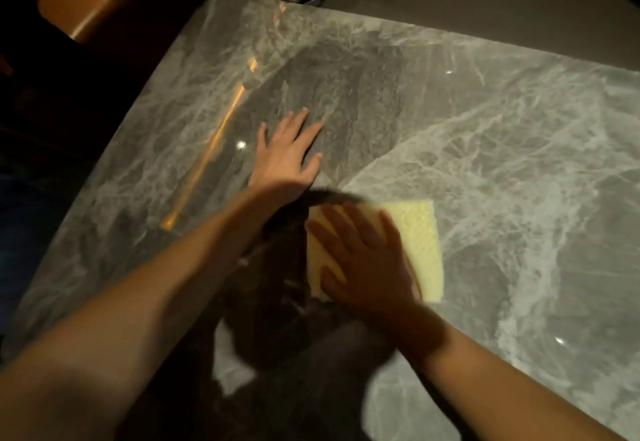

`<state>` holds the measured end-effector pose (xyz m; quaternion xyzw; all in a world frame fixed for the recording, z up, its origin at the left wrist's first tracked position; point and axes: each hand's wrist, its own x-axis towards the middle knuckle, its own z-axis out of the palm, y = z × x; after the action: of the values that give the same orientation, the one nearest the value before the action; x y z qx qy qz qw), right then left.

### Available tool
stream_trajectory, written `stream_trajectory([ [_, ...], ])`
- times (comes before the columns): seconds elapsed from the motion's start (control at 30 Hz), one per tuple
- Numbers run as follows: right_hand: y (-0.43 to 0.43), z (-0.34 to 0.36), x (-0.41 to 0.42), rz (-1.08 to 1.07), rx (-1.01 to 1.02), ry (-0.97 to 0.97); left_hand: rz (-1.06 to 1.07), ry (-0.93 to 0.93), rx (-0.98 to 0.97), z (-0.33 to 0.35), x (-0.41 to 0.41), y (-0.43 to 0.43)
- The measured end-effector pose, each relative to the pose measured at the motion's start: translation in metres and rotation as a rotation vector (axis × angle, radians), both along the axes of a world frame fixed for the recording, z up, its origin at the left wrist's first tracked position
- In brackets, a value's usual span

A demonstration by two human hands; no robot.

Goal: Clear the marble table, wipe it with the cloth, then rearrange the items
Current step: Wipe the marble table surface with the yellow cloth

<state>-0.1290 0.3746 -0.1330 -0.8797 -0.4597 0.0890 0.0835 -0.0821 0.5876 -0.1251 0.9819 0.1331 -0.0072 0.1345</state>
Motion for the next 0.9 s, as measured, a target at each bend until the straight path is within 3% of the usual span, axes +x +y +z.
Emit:
stream_trajectory([
  [0.23, 0.071, -0.001, 0.079, -0.024, 0.006, -0.018, 0.117, 0.034, 0.06, -0.005, -0.028, 0.064],
  [0.63, 0.179, -0.01, 0.194, -0.135, 0.049, -0.057, 0.11, -0.107, 0.034, -0.015, -0.031, 0.066],
  [0.9, 0.186, -0.004, 0.196, -0.126, 0.03, -0.05, 0.123, -0.076, 0.039, -0.012, -0.033, 0.066],
])
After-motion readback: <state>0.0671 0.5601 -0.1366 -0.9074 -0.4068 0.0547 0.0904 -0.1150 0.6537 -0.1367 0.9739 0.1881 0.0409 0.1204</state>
